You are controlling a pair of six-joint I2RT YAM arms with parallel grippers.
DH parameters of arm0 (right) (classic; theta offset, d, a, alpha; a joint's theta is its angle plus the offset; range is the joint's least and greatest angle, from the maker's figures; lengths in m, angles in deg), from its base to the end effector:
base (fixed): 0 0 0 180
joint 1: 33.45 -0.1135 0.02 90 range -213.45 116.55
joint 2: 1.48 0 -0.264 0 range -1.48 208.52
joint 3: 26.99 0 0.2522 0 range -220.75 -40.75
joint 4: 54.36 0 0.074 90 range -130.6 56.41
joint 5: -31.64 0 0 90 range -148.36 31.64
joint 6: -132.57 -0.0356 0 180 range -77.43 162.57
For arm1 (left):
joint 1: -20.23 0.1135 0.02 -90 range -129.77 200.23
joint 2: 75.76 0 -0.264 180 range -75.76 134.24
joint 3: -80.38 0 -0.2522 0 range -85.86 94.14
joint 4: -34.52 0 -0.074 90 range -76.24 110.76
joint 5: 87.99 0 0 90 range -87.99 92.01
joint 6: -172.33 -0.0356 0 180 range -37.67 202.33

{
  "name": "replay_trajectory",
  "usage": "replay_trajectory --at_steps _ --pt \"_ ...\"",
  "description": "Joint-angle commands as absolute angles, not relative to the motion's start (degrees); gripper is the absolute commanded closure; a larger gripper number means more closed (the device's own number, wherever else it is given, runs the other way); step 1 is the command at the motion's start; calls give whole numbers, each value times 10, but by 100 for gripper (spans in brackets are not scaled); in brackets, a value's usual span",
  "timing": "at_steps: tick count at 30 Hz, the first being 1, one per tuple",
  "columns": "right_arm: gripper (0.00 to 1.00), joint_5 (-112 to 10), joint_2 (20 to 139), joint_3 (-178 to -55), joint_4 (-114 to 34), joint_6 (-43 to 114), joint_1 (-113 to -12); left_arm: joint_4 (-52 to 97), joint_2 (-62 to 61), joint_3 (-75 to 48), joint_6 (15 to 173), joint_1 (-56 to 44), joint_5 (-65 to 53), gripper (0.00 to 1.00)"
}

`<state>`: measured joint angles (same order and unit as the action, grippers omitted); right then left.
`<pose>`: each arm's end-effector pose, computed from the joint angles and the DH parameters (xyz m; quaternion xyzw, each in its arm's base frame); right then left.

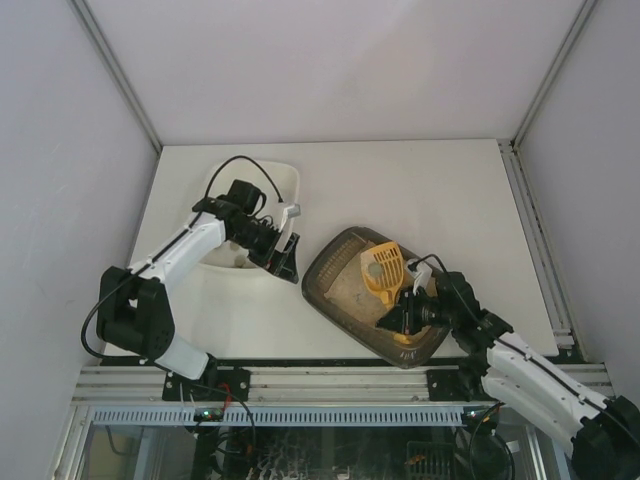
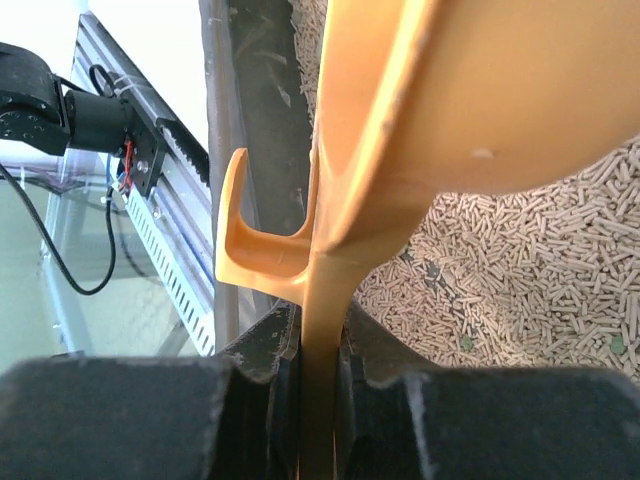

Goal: Clean the litter box

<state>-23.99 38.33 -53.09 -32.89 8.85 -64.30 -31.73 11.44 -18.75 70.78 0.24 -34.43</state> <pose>0.1157 0.0925 0.1632 -0.1147 0.8512 0.4567 0.2317 0.2639 -0.1185 0.2514 0.3007 0.8907 -0.3188 0.1207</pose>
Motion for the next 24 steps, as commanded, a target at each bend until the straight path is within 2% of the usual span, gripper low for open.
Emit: replay_trajectory --at_steps 1,10,14,24 --pt "100 -312 332 -559 -307 130 -665 -310 94 -203 698 5 -351 0" --pt "100 -299 309 -551 -335 103 -661 -306 98 -210 705 4 -358 0" --pt "100 -257 329 -553 -365 75 -643 -305 96 -211 705 4 -358 0" --pt "100 -131 370 -554 -539 -105 -590 -306 100 -214 703 4 -366 0"
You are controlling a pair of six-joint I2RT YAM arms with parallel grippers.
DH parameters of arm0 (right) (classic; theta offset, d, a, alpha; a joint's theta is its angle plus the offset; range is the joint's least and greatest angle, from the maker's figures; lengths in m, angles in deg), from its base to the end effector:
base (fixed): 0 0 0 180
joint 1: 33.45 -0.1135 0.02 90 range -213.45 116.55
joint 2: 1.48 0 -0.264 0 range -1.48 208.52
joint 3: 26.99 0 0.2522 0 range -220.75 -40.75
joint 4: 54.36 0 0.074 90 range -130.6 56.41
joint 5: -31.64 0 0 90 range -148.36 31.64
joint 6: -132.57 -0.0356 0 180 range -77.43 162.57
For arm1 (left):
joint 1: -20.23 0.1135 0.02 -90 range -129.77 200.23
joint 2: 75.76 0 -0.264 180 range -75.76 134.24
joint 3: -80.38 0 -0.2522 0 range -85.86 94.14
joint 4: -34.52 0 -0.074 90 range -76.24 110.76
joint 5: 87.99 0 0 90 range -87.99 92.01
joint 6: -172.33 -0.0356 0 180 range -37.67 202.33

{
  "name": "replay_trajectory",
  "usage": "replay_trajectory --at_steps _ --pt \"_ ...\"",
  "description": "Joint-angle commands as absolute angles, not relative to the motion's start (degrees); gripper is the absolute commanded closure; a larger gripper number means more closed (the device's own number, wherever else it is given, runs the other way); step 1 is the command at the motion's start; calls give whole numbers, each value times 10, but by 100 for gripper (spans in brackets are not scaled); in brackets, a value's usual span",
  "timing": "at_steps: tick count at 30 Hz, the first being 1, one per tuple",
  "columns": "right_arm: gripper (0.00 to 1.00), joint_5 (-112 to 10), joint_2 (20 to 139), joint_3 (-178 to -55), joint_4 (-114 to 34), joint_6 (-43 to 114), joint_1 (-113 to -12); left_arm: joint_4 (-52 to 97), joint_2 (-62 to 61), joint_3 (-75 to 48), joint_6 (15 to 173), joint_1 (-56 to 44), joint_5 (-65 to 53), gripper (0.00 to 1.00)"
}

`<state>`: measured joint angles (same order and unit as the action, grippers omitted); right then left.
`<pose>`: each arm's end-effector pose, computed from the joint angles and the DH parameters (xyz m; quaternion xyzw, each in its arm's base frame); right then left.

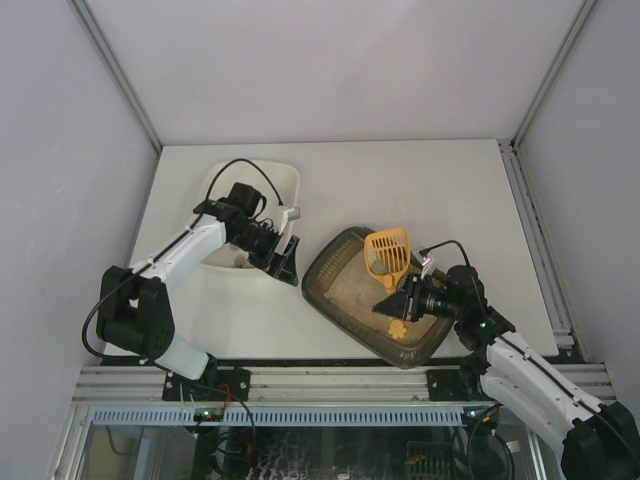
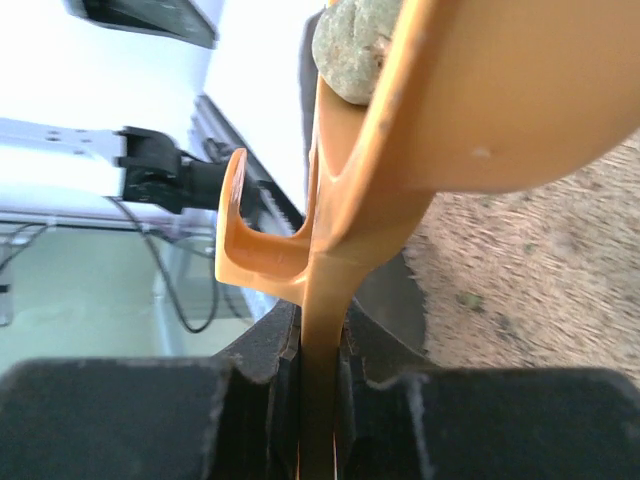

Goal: Clean the litter box

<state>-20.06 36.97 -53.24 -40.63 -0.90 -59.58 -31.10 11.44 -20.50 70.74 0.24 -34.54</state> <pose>0.1262 0.0865 0.1798 -0.0513 0.8179 0.5143 0.2528 0.2611 -0.1176 0.2433 0.2986 0.8924 -0.3194 0.1115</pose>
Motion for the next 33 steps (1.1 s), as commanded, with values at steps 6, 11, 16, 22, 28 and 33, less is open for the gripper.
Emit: replay_trajectory --at_steps 6,11,16,22,28,33 --pt "100 -100 377 -567 -575 -157 -588 -308 87 -218 701 4 -369 0" --pt "100 -84 369 -567 -535 -199 -589 -313 84 -216 703 4 -367 0" --pt "100 -87 293 -548 -485 -257 -598 -333 78 -218 694 4 -373 0" --pt "100 -157 189 -523 -420 -342 -631 -360 69 -212 711 4 -373 0" --pt "100 -243 174 -542 -297 -289 -683 -364 46 -214 718 4 -354 0" --pt "100 -278 158 -535 -289 -281 -695 -367 25 -224 720 4 -339 0"
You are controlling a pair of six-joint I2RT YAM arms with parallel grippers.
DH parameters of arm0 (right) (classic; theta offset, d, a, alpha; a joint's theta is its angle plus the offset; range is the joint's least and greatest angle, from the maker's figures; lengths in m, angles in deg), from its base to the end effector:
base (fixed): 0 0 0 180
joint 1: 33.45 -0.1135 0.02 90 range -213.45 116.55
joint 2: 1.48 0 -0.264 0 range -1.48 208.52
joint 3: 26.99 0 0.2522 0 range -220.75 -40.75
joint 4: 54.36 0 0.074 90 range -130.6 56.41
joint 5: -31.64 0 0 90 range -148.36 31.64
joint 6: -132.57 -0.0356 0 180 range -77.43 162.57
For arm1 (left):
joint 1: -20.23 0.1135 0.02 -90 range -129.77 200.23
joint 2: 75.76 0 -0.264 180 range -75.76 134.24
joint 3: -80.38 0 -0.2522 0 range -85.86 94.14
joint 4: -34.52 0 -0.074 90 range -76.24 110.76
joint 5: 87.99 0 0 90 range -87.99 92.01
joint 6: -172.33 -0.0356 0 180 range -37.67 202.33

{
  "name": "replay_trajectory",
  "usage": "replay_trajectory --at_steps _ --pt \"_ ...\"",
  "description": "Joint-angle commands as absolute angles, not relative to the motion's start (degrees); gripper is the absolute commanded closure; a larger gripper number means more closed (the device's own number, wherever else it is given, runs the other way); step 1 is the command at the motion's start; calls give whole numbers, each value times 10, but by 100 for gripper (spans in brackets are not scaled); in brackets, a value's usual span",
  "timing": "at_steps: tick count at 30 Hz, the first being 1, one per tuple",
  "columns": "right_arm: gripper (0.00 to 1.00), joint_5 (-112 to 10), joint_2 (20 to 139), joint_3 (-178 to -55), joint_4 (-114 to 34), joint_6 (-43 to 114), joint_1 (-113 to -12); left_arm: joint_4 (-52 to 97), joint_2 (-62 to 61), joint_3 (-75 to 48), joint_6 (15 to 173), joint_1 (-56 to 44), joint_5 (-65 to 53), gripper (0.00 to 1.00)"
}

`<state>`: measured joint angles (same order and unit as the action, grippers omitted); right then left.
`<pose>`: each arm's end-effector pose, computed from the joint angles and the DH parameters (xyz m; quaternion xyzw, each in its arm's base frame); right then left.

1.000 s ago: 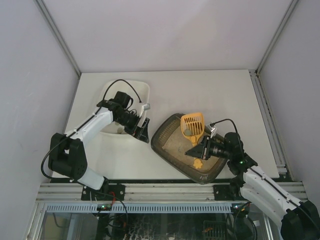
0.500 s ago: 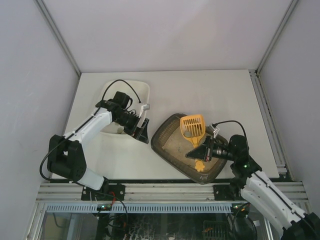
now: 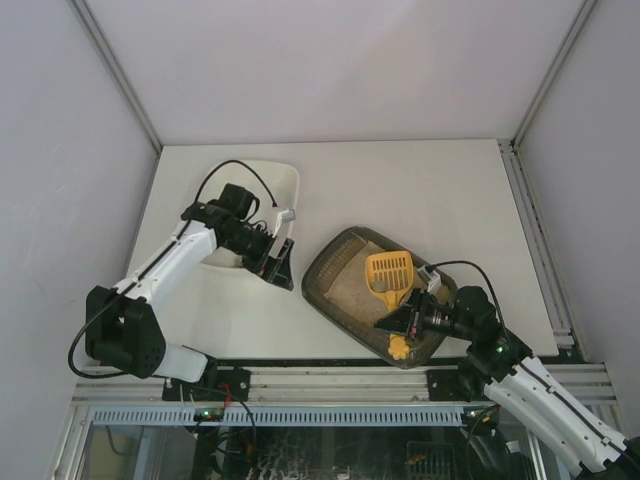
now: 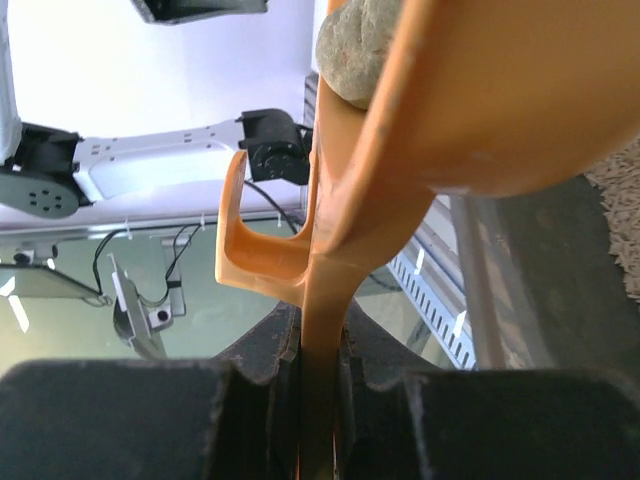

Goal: Clean the litter box

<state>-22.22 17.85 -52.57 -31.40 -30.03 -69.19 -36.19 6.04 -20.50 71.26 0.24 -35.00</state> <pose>0.0851 0.0871 0.1988 0.0655 0.7822 0.6057 0.1304 0.2403 -0.1102 0.2649 0.2954 0.8918 -0.3238 0.1121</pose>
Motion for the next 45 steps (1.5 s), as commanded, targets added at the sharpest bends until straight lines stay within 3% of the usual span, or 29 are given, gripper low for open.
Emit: replay_trajectory --at_steps 1,6,9,13,16,19,22,25,27,29,33,37,42,45 --pt "100 -271 162 -523 -299 -285 -699 -366 21 -227 719 4 -334 0" --pt "100 -260 150 -535 -257 -244 -671 -376 4 -230 713 4 -311 0" --pt "100 -195 172 -496 -317 -272 -654 -390 0 -227 694 4 -313 0" --pt "100 -216 168 -539 -275 -229 -631 -397 -2 -226 680 5 -314 0" --pt "100 -173 193 -487 -384 -286 -638 -402 3 -224 668 5 -310 0" --pt "100 -204 160 -535 -340 -254 -618 -415 13 -216 661 5 -307 0" --pt "100 -156 186 -494 -401 -283 -617 -420 13 -220 641 6 -320 0" --pt "100 -185 162 -599 -352 -198 -618 -421 11 -224 620 6 -333 0" --pt "100 -191 170 -594 -287 -157 -616 -417 9 -227 617 7 -335 0" --pt "100 -151 194 -551 -343 -196 -623 -412 9 -225 615 8 -325 0" --pt "100 -206 178 -619 -299 -142 -648 -410 8 -217 618 11 -312 0" --pt "100 -163 197 -506 -389 -223 -646 -411 6 -212 616 12 -308 0" --pt "100 -169 194 -583 -346 -186 -619 -414 6 -215 614 12 -308 0" --pt "100 -163 187 -493 -368 -214 -628 -411 4 -216 617 12 -311 0"
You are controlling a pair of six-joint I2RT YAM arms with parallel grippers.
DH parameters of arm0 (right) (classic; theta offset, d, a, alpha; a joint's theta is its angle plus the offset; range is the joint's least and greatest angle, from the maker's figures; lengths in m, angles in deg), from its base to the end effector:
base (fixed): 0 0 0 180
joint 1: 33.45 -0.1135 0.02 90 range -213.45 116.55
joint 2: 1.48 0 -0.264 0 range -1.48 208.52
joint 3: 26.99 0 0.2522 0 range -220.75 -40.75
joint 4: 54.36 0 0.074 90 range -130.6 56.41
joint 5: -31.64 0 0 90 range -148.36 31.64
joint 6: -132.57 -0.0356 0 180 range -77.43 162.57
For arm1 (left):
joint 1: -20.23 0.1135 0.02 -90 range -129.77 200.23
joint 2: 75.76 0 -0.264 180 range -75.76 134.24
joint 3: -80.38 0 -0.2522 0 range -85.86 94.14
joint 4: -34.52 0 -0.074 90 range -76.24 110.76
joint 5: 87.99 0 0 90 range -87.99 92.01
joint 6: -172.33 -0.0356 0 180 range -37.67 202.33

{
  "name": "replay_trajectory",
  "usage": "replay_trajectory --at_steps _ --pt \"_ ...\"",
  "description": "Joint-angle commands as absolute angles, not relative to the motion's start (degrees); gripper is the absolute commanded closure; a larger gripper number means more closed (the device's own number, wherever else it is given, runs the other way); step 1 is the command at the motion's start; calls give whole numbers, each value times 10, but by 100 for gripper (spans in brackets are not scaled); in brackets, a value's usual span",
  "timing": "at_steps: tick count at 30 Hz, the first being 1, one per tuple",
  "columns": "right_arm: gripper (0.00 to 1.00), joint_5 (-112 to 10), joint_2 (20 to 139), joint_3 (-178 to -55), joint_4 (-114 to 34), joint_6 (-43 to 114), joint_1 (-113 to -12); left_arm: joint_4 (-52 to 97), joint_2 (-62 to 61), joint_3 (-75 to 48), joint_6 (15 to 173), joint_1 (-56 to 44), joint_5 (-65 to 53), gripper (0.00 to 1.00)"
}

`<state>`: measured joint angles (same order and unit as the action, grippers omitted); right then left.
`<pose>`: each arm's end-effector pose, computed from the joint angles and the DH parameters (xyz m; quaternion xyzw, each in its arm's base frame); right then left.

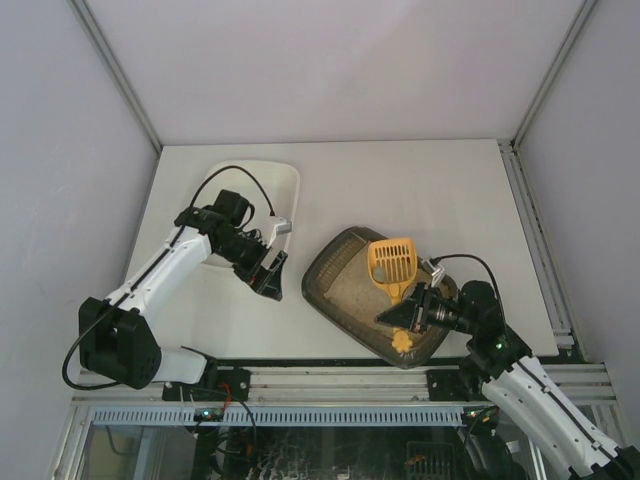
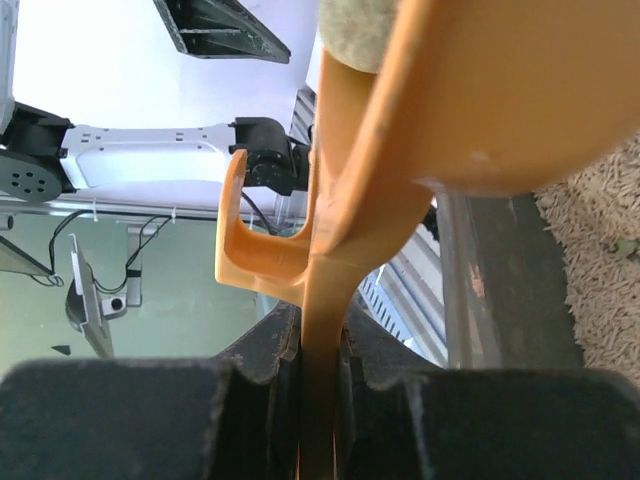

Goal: Clean the litter box

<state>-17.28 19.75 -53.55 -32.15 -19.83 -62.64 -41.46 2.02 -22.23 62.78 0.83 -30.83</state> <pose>0.0947 0.0797 0.2032 0.0147 0.7805 0.5964 0.1869 0.2207 -0.0982 0.2688 0.3492 0.8868 -0.2805 0.1142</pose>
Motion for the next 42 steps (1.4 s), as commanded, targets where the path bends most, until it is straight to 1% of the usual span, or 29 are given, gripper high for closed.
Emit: replay_trajectory --at_steps 1,2,5,7,9,10,13,14,15,18,19,21,25,29,32,36,39,42 --pt "100 -161 179 -470 -399 -242 -630 -411 4 -215 617 12 -311 0" --pt "100 -159 172 -470 -424 -261 -630 -410 4 -215 617 12 -310 0" --pt "100 -140 196 -570 -381 -219 -596 -410 2 -214 618 12 -311 0" --pt "100 -117 223 -604 -367 -203 -586 -410 3 -214 619 12 -313 0" --pt "100 -121 220 -582 -365 -203 -592 -410 5 -213 622 12 -314 0" --pt "100 -123 213 -550 -372 -215 -596 -411 6 -211 623 12 -314 0" --pt "100 -129 199 -431 -471 -292 -612 -408 0 -211 626 12 -308 0" --pt "100 -132 197 -418 -489 -307 -616 -405 -6 -212 629 12 -302 0" --pt "100 -130 198 -430 -487 -306 -615 -404 -9 -213 632 12 -294 0" --pt "100 -106 233 -550 -409 -231 -588 -401 -22 -212 637 16 -279 0" --pt "100 -97 245 -567 -403 -219 -580 -401 -25 -208 640 18 -275 0" --pt "100 -98 252 -553 -416 -222 -580 -412 -25 -190 642 28 -279 0" --pt "100 -114 246 -480 -513 -286 -604 -454 -24 -134 636 70 -292 0" --pt "100 -124 268 -501 -509 -269 -607 -481 -31 -66 636 133 -297 0" --pt "100 -126 330 -536 -518 -249 -617 -494 -30 -13 651 201 -309 0" --pt "100 -132 449 -616 -545 -220 -646 -470 -35 29 716 285 -251 0" --pt "100 -119 560 -708 -569 -194 -665 -439 -48 21 763 332 -211 0" --pt "100 -96 708 -828 -555 -166 -688 -420 -55 2 785 373 -218 0"
